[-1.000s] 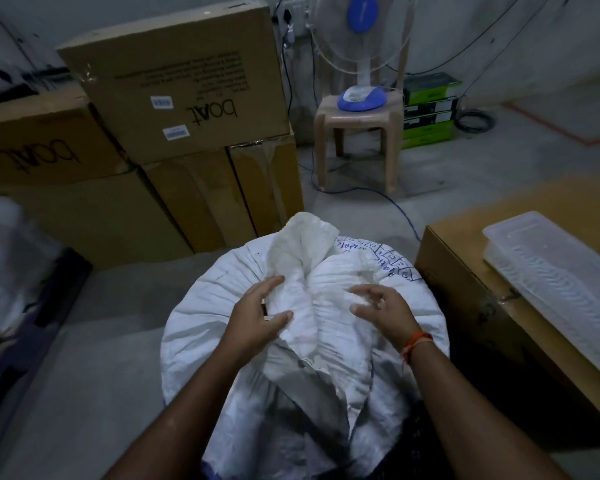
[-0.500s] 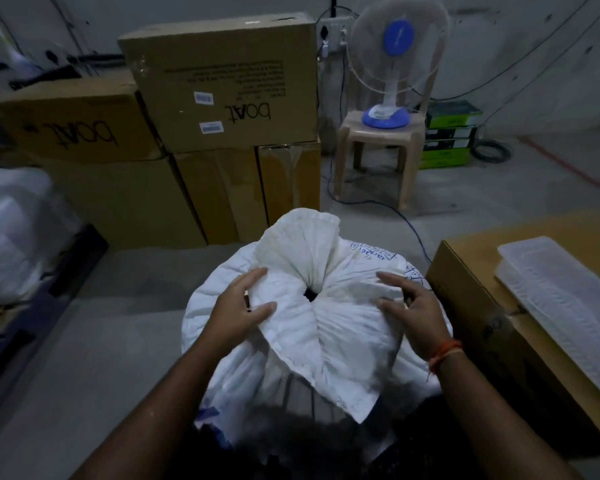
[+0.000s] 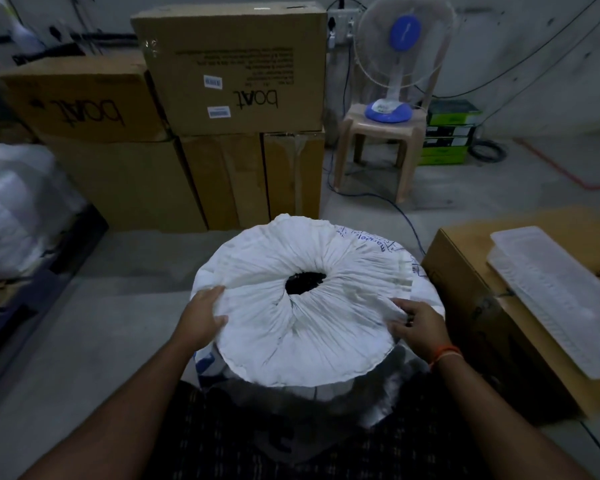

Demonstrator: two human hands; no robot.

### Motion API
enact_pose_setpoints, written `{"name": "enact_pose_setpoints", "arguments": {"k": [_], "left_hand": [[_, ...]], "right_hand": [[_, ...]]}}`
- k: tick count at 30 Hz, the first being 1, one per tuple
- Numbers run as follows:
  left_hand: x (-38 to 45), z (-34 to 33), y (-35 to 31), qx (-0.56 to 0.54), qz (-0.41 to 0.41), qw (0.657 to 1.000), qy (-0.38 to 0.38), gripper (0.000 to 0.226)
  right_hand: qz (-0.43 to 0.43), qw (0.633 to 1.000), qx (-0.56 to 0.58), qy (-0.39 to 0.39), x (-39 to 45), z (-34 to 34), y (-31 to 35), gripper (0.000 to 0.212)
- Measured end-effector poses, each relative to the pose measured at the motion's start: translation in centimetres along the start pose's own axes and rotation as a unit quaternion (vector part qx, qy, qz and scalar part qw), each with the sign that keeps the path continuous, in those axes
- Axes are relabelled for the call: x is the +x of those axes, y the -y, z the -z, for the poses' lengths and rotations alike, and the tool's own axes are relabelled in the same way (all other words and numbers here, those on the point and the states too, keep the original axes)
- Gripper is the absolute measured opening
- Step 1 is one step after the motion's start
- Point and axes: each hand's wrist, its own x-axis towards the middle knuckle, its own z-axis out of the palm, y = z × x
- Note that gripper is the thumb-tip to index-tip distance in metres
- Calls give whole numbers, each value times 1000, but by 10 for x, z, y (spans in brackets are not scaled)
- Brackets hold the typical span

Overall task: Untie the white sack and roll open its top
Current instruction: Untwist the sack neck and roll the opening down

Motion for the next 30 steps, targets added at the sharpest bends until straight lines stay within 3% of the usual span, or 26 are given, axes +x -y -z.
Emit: {"name": "enact_pose_setpoints", "arguments": {"k": [2,4,7,10,15,16,18,21,23,26,28,30], "left_hand": [[-2,-3,-7,36,-13,999,-26,77],[-9,-2,-20,100,-53,987,-117,69],[-23,-4,-50,108,-232,947,-196,58],[-30,-16,-74,115,-378,910,-128,60],[-31,-39,-73,135,-367,920,-28,85],[-31,-43,-68,141,-368,919,-23,88],[-31,-51,-59,160,-351,922,-17,94],[-26,-60,-55,181,-298,937,12,104],[-20,-66,-58,186,-275,943,36,108],[-10,-72,-55,221,-289,930,47,108],[2,-79,-48,239,-323,915,46,92],[9,-82,-43,238,-355,904,1,70]], "right_hand": [[34,996,-75,-40,-3,-4,1,59],[124,971,-165,-122,-9,-12,3,63],[291,913,-222,-181,-24,-18,26,57],[395,857,-266,-198,-31,-30,52,31],[449,800,-292,-271,-34,-33,94,25],[465,796,-288,-261,-30,-31,100,28],[472,801,-329,-167,-12,-31,102,46],[363,821,-433,79,24,-38,87,91],[289,796,-489,207,46,-46,73,105],[297,769,-511,245,65,-59,61,108],[331,764,-503,231,71,-67,62,104],[390,746,-505,193,80,-76,56,80]]}}
